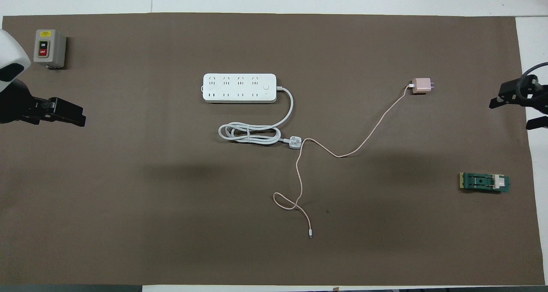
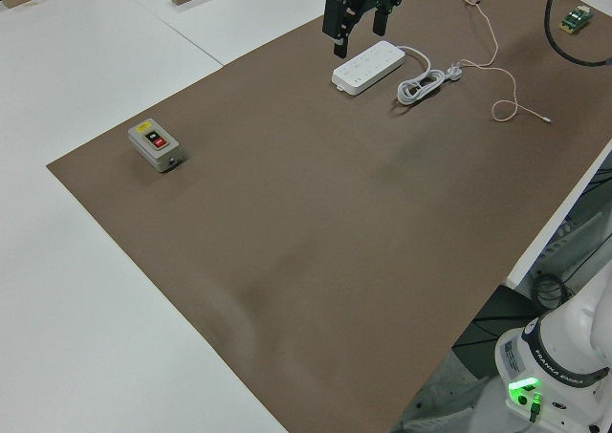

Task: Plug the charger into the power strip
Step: 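Move the right gripper toward the pink charger and open it, then grasp the pink charger with the right gripper and carry it toward the power strip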

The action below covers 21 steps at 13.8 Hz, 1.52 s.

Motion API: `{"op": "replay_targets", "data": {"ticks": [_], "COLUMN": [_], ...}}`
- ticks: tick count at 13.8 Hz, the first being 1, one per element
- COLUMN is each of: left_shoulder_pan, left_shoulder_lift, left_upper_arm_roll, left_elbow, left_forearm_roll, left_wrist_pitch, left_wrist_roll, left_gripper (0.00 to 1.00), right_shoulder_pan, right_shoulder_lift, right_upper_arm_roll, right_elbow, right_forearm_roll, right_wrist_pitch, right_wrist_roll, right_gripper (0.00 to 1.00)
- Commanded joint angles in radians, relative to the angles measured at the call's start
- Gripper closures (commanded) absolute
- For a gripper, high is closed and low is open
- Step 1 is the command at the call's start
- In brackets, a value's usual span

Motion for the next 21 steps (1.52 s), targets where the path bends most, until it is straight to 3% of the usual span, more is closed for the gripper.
{"op": "replay_targets", "data": {"ticks": [1, 4, 6, 9, 14, 16, 19, 21], "left_shoulder_pan": [-0.005, -0.004, -0.013, -0.025, -0.038, -0.028, -0.024, 0.005], "left_shoulder_lift": [-0.011, -0.011, -0.011, -0.011, -0.021, 0.001, 0.061, 0.119], "left_upper_arm_roll": [0.008, 0.008, 0.008, 0.007, -0.002, -0.001, -0.002, -0.001], "left_elbow": [-0.027, -0.027, -0.025, -0.002, -0.038, -0.044, -0.045, -0.044], "left_forearm_roll": [-0.012, -0.012, -0.01, -0.002, -0.013, -0.16, -0.283, -0.443], "left_wrist_pitch": [0.039, 0.044, 0.042, 0.045, 0.048, 0.1, 0.101, 0.111], "left_wrist_roll": [0.003, 0.003, 0.001, 0.005, 0.015, 0.023, 0.024, 0.026], "left_gripper": [0.0, 0.0, 0.0, 0.0, 0.0, 0.0, 0.0, 0.0], "right_shoulder_pan": [-0.023, -0.044, -0.052, -0.05, -0.043, -0.029, -0.024, -0.024], "right_shoulder_lift": [0.103, 0.229, 0.33, 0.407, 0.588, 0.611, 0.644, 0.658], "right_upper_arm_roll": [-0.006, -0.025, -0.037, -0.045, -0.043, -0.043, -0.042, -0.039], "right_elbow": [0.035, 0.102, 0.169, 0.185, 0.312, 0.331, 0.345, 0.354], "right_forearm_roll": [0.131, 0.266, 0.295, 0.351, 0.38, 0.377, 0.391, 0.4], "right_wrist_pitch": [0.039, 0.045, 0.031, 0.04, 0.016, 0.016, 0.036, 0.059], "right_wrist_roll": [0.163, 0.275, 0.277, 0.309, 0.387, 0.457, 0.462, 0.464], "right_gripper": [0.0, 0.0, 0.0, 0.0, 0.0, 0.0, 0.0, 0.0]}}
